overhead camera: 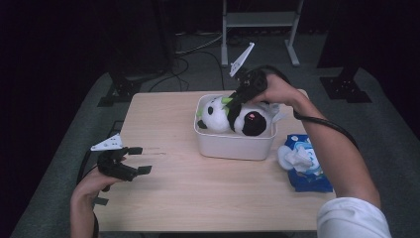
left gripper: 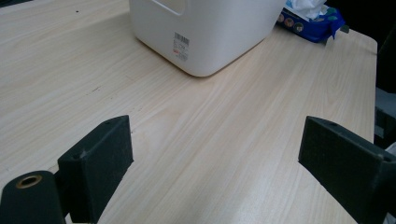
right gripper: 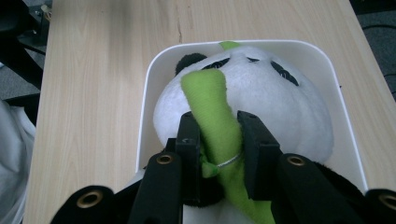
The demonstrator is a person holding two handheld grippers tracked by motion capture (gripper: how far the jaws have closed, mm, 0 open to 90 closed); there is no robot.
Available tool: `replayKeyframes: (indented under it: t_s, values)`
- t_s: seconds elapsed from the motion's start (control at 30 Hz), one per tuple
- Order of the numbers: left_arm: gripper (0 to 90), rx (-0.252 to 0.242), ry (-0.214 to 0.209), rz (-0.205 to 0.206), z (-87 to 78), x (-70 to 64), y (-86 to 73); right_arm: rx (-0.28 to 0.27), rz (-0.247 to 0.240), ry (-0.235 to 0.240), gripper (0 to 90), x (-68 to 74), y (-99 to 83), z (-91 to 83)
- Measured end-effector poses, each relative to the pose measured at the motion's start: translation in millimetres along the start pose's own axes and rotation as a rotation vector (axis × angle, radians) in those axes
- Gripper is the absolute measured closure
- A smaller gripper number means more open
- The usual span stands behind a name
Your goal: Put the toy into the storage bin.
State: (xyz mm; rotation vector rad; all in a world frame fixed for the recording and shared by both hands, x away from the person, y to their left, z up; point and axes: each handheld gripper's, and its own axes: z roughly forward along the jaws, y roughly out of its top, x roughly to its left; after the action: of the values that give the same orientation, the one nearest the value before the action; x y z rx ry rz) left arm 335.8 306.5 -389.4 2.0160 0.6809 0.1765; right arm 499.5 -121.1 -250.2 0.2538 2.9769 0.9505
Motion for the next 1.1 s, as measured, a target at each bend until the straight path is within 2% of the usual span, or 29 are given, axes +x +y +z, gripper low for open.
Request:
replayKeyframes:
  t_s: [0.17, 0.27, 0.53, 0.7, 0.8, 1.1]
  values:
    - [8.6, 0.005, -0.001, -0.002, 0.5, -0.1, -0.3, 0.003, 0.004, 0.004, 70.6, -1.9, -2.8, 6.8]
    - [8.6, -0.006, -0.004, -0.002, -0.1, -0.8, 0.1, -0.010, 0.013, 0.013, 70.5, -3.7, -8.3, 14.4]
    - [8.6, 0.003, -0.008, -0.001, 1.5, -0.2, -0.2, -0.037, 0.030, 0.019, 70.5, -6.2, -15.8, 24.8]
    - [8.6, 0.004, -0.006, -0.003, 1.5, 0.6, -0.6, -0.036, 0.031, 0.040, 70.5, -6.9, -17.8, 31.8]
    - [8.6, 0.000, -0.006, -0.004, 0.6, 0.7, -0.7, -0.028, 0.023, 0.059, 70.5, -4.1, -17.6, 37.4]
    - [8.6, -0.001, -0.005, -0.005, 0.6, 1.1, -0.9, -0.015, -0.005, 0.089, 70.6, 7.3, -15.6, 38.2]
